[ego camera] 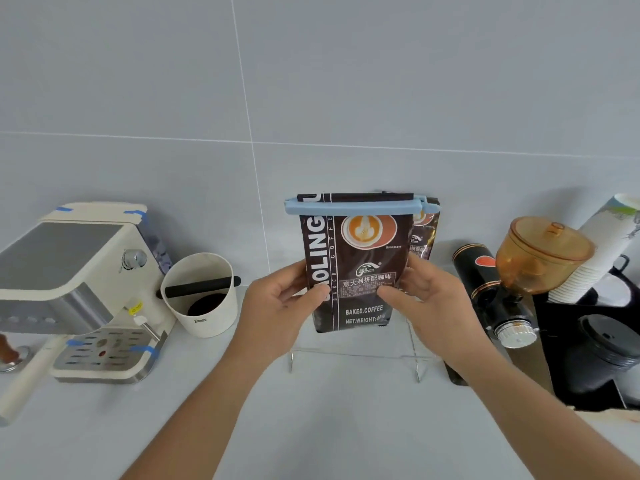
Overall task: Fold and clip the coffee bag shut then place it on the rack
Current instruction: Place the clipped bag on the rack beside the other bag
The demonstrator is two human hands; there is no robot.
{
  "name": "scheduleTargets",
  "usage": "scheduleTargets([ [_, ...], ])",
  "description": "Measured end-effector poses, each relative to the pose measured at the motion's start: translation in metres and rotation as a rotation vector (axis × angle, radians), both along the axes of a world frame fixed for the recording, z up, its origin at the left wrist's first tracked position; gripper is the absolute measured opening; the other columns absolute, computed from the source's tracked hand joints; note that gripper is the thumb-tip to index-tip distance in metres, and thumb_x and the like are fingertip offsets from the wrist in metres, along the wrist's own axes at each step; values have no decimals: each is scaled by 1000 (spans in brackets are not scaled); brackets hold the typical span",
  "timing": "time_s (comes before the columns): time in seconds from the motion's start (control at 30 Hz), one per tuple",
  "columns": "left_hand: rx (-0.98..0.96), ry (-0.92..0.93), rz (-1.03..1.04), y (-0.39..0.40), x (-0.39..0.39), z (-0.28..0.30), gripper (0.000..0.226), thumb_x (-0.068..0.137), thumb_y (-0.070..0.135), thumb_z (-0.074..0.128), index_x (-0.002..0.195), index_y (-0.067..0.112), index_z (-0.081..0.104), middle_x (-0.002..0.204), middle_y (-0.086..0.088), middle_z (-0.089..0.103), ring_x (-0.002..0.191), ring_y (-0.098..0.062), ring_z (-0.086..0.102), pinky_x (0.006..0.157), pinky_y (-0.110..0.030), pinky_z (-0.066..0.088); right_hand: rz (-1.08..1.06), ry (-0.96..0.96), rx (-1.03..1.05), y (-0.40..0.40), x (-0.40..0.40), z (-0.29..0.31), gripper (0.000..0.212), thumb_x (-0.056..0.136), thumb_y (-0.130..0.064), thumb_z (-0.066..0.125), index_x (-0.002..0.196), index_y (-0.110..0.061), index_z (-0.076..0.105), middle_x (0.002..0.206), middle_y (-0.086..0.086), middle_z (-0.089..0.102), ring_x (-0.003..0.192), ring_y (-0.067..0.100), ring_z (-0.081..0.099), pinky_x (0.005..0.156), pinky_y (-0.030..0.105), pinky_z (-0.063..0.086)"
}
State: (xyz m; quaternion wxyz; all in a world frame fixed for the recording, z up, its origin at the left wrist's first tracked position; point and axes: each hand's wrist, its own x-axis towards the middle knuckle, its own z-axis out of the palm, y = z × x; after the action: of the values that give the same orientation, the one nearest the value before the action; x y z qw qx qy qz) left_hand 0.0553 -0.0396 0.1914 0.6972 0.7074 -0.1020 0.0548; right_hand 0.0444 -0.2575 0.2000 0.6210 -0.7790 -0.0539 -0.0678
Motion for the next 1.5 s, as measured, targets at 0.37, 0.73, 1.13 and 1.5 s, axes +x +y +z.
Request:
scheduleTargets([
  [0.37, 81, 23, 105, 1, 104, -16, 28, 84, 8, 68, 101, 30, 71, 112, -1, 73, 100, -12, 70, 86, -29, 56, -30, 119, 158, 22, 100, -21, 47, 89, 1, 62, 129, -21, 56, 109, -12, 73, 98, 3, 70, 83, 27, 60],
  [0.73, 111, 133, 123, 4, 146, -74, 27, 85, 10, 68, 106, 27, 71, 114, -4, 71, 100, -13, 69, 93, -43, 56, -84, 188, 59, 31, 139, -78, 52, 88, -2, 63, 128, -35, 56, 117, -9, 72, 111, 9, 66, 101, 44, 51],
  [1.13, 57, 152, 80, 1, 161, -83, 37, 88, 7, 64, 121, 24, 64, 112, 9, 72, 100, 0, 67, 88, -34, 58, -194, 222, -68, 38, 155, -87, 46, 91, -15, 62, 128, -41, 53, 117, -18, 70, 108, 2, 65, 99, 42, 52],
  [1.5, 81, 138, 65, 1, 174, -84, 41, 87, 5, 65, 108, 40, 65, 105, 14, 72, 96, 1, 69, 81, -23, 58, -226, 233, -137, 42, 163, -84, 46, 92, -13, 58, 128, -40, 54, 116, -16, 70, 109, 5, 64, 100, 40, 51],
])
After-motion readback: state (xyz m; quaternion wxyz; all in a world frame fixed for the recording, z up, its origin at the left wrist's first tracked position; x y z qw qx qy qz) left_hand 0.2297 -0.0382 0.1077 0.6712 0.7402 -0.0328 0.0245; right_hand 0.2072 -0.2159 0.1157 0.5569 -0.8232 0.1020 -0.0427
